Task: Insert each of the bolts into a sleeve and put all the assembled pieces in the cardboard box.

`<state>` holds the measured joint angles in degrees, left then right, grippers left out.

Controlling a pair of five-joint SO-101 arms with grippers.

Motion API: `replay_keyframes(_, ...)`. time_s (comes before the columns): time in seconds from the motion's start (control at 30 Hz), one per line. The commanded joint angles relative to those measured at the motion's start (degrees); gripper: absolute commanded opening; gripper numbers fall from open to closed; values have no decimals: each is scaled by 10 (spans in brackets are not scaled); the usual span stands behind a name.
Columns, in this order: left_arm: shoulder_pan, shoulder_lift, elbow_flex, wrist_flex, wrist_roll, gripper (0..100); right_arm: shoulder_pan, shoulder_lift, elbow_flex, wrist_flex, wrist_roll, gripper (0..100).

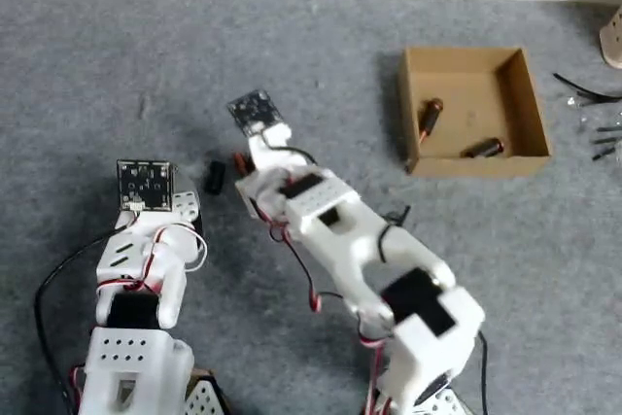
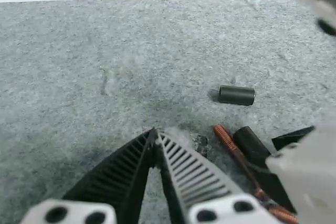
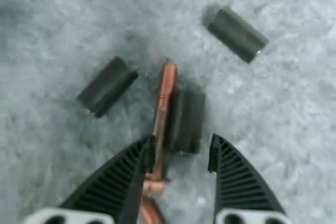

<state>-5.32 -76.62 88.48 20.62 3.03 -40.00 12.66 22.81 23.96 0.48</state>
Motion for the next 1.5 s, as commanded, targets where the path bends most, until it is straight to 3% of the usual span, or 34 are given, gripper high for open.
replay_keyframes(0.0,-7,-7,-28,-16,5,11,1,31,-84,35,0,149)
replay_keyframes(0.37,-7,-7,-28,-16,5,11,4,56,-110,48,0,149)
replay_keyframes(0.7,-6,-7,-28,-16,5,11,60,57,-110,48,0,149)
replay_keyframes(1.33,0,-7,-28,-16,5,11,58,130,-144,89,1,148)
replay_keyframes(1.47,0,-7,-28,-16,5,11,59,130,-143,89,0,81)
